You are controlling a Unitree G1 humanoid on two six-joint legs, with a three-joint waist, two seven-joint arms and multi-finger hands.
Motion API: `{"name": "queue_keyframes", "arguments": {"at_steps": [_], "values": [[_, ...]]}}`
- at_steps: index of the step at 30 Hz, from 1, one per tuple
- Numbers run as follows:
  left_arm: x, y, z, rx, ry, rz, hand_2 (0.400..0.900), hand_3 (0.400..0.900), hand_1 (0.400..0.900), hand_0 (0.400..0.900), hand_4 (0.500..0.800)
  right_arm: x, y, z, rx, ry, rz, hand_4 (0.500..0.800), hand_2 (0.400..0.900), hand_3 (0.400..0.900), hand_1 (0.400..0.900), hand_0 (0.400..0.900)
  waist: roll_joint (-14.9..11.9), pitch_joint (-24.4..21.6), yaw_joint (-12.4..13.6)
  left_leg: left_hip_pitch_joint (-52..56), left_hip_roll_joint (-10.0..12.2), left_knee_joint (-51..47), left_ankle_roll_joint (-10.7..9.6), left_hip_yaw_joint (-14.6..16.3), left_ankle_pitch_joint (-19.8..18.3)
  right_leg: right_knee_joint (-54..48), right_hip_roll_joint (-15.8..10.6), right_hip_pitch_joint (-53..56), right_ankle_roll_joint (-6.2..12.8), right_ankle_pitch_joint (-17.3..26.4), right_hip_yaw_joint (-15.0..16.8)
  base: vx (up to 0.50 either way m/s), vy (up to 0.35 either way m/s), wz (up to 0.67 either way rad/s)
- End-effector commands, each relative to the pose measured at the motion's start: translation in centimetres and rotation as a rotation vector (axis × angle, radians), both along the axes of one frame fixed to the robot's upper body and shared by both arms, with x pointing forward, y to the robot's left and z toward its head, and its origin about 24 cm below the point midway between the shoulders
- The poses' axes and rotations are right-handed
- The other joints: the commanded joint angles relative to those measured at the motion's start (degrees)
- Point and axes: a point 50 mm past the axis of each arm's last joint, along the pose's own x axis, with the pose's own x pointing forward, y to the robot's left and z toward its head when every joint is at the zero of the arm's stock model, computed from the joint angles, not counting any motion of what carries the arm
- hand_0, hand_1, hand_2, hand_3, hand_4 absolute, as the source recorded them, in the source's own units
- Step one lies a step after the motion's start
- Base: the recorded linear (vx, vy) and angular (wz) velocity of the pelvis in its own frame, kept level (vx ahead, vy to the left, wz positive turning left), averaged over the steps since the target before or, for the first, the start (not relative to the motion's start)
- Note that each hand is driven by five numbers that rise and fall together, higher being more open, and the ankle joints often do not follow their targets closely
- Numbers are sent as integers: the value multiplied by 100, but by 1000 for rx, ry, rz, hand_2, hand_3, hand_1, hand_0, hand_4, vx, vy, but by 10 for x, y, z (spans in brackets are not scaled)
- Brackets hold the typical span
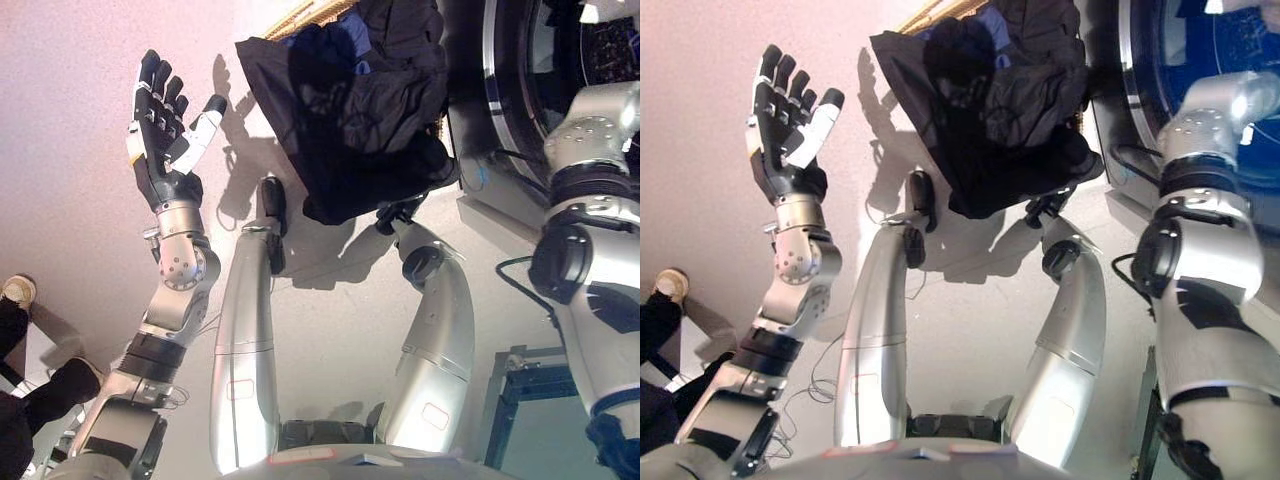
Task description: Put the clothes in the basket into the washing machine.
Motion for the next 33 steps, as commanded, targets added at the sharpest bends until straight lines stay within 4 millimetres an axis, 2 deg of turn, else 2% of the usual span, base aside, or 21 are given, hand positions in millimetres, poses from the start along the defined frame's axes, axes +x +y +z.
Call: {"name": "queue_keyframes", "arguments": {"at_steps": [1,5,9,14,15,16,17,21,24,25,28,29,30,31,32,33], "values": [[-14,-15,-9,-60,-44,-66,900,900,900,900,800,-23,-36,-10,-195,47,-92,800,900,900,900,900,774,-1309,-238,-190,-350,-384,440,121,-284,632,204,-1093,588,-678,-273,0,0,0],[-12,-12,-7,-74,-47,-60,900,900,900,900,800,-15,-24,-17,-213,11,-23,800,900,900,900,900,735,-1296,-300,-130,-326,-411,427,146,-267,551,255,-987,592,-614,-269,-5,-8,-3],[-11,-11,-5,-90,-59,-55,900,900,900,900,800,-3,-2,-21,-236,-48,70,800,900,900,900,900,723,-1269,-354,-62,-330,-428,446,180,-271,498,290,-914,596,-550,-276,-20,18,-7],[-11,-6,-7,-123,-52,-41,900,900,900,900,800,14,41,-30,-302,-116,232,800,900,900,900,900,685,-1219,-431,33,-315,-461,457,212,-256,458,323,-835,581,-526,-278,-22,20,-8],[-10,-4,-8,-142,-52,-33,900,900,900,900,800,15,55,-31,-324,-155,266,800,900,900,900,900,674,-1203,-474,46,-318,-472,464,223,-253,440,345,-801,577,-516,-277,-12,24,-8],[-11,-3,-8,-141,-49,-30,900,900,900,900,800,15,58,-33,-323,-152,268,800,900,900,900,900,662,-1209,-490,60,-318,-478,464,224,-250,433,347,-787,577,-513,-277,-13,35,-10],[-10,-2,-8,-155,-51,-23,900,900,900,900,800,15,71,-32,-343,-205,303,800,900,900,900,900,661,-1182,-522,71,-313,-486,469,238,-247,420,356,-766,574,-506,-278,-24,45,-11],[-11,3,-10,-180,-46,14,900,900,900,900,800,0,103,-50,-380,-308,362,800,900,900,900,900,622,-1135,-661,242,-286,-644,494,279,-238,314,390,-633,597,-476,-308,-21,38,-8],[-10,2,-24,-214,15,20,900,900,900,900,800,-12,131,-93,-401,-283,500,800,900,900,900,900,496,-1142,-802,581,-225,-969,522,313,-231,52,429,-273,666,-419,-392,-16,29,-9],[-11,3,-26,-215,21,22,900,900,900,900,800,-13,132,-96,-400,-277,504,800,900,900,900,900,491,-1145,-812,647,-228,-1019,522,313,-212,13,438,-210,671,-404,-402,-2,22,-7],[-12,4,-48,-223,110,28,900,900,900,900,800,-23,140,-145,-409,-136,609,800,900,900,900,900,379,-1216,-903,1199,-186,-1431,536,358,-202,-324,468,318,760,-313,-498,37,28,-12],[-12,4,-58,-219,155,25,900,900,900,900,800,-26,142,-164,-412,-74,653,800,900,900,900,900,327,-1252,-944,1448,-161,-1606,539,383,-198,-456,470,540,801,-263,-520,107,25,-19],[-11,3,-74,-213,229,14,900,900,900,900,800,-32,141,-192,-433,51,702,800,900,900,900,900,244,-1335,-983,1871,-139,-1861,538,430,-211,-718,461,918,862,-185,-544,90,15,-14],[-11,3,-76,-215,232,13,900,900,900,900,800,-33,141,-193,-434,54,704,800,900,900,900,900,240,-1285,-981,1989,-141,-1937,538,437,-184,-776,479,1025,871,-160,-553,191,18,-29],[-13,6,-98,-212,326,9,900,900,900,900,800,-40,139,-219,-493,208,748,800,900,900,900,900,138,-1394,-1031,2506,-125,-2231,533,499,-182,-1098,463,1493,940,-61,-586,128,11,-22],[-14,6,-99,-213,327,8,900,900,900,900,800,-40,140,-220,-494,211,750,800,900,900,900,900,133,-1328,-1028,2641,-125,-2314,531,504,-153,-1164,486,1620,949,-35,-600,183,3,-26]]}}
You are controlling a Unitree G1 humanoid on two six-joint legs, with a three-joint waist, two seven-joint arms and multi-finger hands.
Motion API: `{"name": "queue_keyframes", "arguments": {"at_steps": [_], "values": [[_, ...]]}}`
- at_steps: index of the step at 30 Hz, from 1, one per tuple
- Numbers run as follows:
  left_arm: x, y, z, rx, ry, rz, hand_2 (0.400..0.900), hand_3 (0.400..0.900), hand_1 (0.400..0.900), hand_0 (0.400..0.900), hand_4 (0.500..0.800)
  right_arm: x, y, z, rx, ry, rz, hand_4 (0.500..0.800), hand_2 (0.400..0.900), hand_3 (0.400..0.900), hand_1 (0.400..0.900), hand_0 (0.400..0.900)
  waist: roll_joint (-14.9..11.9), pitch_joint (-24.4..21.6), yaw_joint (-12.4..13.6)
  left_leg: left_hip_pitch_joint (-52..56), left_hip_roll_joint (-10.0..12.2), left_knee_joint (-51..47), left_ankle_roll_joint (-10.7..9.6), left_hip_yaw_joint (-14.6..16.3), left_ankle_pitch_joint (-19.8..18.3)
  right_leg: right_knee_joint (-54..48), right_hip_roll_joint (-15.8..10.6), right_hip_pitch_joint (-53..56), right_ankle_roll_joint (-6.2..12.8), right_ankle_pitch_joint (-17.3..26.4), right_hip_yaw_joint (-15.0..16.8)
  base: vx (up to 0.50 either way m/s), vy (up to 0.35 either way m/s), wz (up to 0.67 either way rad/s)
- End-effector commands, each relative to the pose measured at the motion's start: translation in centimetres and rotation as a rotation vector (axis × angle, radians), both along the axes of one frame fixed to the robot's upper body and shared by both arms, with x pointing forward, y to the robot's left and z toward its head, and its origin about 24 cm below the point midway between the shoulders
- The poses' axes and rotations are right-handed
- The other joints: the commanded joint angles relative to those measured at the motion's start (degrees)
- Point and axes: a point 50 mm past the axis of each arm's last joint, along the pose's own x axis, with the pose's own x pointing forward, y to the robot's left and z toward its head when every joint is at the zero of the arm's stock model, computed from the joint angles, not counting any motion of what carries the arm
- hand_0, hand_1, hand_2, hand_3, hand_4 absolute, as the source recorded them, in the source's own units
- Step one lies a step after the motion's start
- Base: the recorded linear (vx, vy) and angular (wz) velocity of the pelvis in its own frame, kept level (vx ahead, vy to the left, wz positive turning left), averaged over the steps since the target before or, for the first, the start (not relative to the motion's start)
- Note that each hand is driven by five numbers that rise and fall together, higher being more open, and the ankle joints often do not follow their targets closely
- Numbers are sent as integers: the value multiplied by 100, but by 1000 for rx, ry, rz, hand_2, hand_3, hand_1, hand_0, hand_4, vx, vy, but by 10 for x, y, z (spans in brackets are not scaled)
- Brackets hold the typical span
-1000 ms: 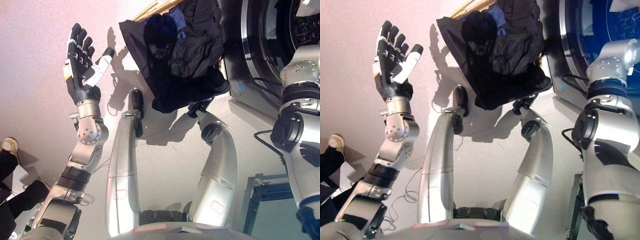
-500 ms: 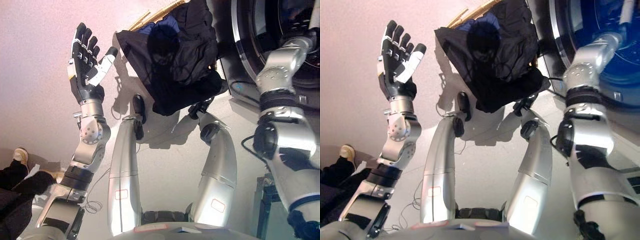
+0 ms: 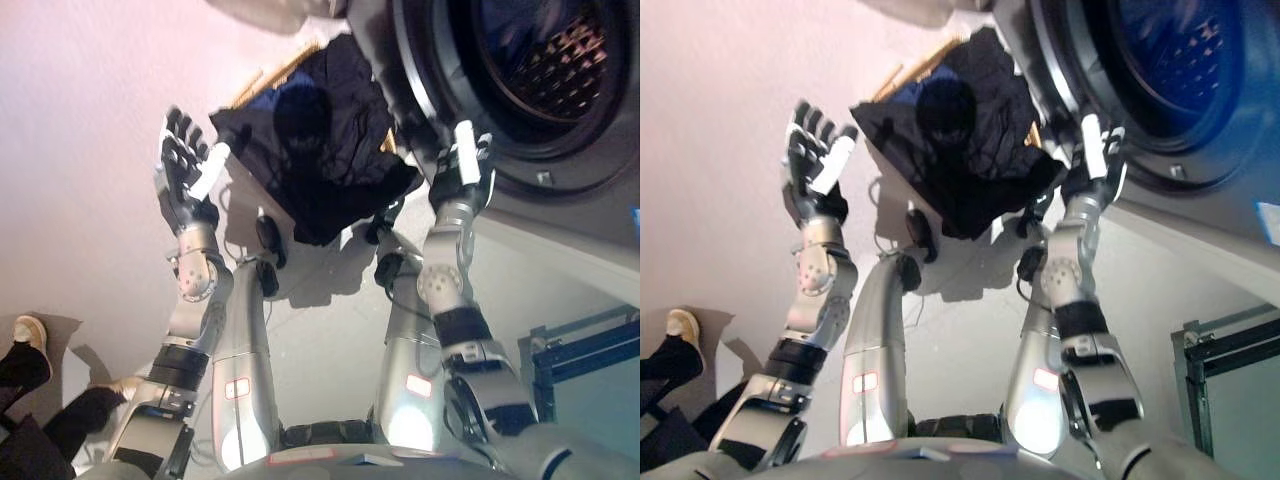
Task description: Put the clothes in the basket into the washing machine.
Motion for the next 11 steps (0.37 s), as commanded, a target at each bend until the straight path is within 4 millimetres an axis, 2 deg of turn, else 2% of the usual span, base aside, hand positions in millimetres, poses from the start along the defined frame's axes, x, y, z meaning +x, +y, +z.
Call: {"name": "queue_keyframes", "arguments": {"at_steps": [1,2,3,4,5,11], "values": [[-20,9,-29,-34,54,-14,900,900,900,900,800,-13,-11,-15,-265,47,48,800,900,900,900,900,-77,-1185,-44,1024,-193,-1610,311,109,-47,608,86,-318,548,-814,-479,118,-6,-14],[-22,11,-41,-27,102,-25,900,900,900,900,800,-18,-11,-28,-332,118,67,800,900,900,900,900,-113,-1212,-57,1353,-180,-1774,299,140,-31,423,116,4,567,-770,-502,280,2,-21],[-28,12,-62,-32,193,-36,900,900,900,900,800,-27,-12,-53,-373,232,93,800,900,900,900,900,-166,-1323,-75,1968,-181,-2079,256,236,0,85,188,581,597,-712,-578,279,9,-18],[-31,11,-72,-37,238,-50,900,900,900,900,800,-32,-12,-65,-414,294,111,800,900,900,900,900,-180,-1330,-83,2316,-192,-2289,226,268,37,-99,257,922,609,-679,-630,216,9,-12],[-31,12,-73,-38,238,-51,900,900,900,900,800,-32,-12,-65,-416,295,111,800,900,900,900,900,-178,-1271,-81,2418,-189,-2352,221,264,63,-151,278,1024,613,-661,-649,139,-5,-6],[-60,14,-134,-58,522,-77,900,900,900,900,800,-76,-9,-140,-451,657,214,800,900,900,900,900,-193,-1759,-173,3985,-258,-3436,-71,480,429,-1364,795,2784,720,-451,-684,202,-1,-8]]}}
